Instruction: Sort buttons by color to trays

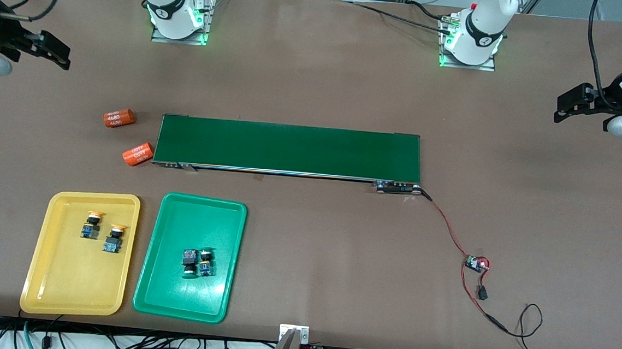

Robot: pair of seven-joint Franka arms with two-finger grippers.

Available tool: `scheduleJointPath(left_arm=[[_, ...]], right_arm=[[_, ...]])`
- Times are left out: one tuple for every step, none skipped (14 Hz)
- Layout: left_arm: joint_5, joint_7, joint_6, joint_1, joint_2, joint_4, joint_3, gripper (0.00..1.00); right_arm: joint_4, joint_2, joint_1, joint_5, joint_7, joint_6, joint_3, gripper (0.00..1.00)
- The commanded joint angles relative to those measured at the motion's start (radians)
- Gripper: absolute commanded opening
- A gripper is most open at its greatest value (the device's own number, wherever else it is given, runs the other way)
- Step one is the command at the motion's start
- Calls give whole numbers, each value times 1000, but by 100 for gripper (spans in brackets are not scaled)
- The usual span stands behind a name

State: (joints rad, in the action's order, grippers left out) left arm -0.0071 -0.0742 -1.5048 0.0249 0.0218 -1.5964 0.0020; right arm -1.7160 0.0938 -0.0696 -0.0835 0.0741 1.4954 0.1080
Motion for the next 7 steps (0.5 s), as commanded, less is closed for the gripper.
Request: scheduleJointPath(left_arm=[[-2,-12,21,-5,-11,29,-2,100],[-2,-12,21,-5,-11,29,-2,100],[-2,-13,21,-5,-11,29,-2,100],[-2,-12,21,-5,-11,29,-2,100],[-2,-12,21,-5,-11,29,-2,100],[-2,-12,21,-5,-11,29,-2,100],[-2,-12,21,-5,-11,29,-2,100]], right_arm=[[-43,15,1,16,-22,25,-16,100],[-42,15,4,16,-34,31,-45,100],[-36,12,11,25,-51,29,-79,100],[-36,12,34,45,-69,26,-130,100],[-36,12,72,48,-82,22,-184,100],[-36,12,73,47,-82,19,-186,100],[-34,11,74,45,-94,17,-185,100]])
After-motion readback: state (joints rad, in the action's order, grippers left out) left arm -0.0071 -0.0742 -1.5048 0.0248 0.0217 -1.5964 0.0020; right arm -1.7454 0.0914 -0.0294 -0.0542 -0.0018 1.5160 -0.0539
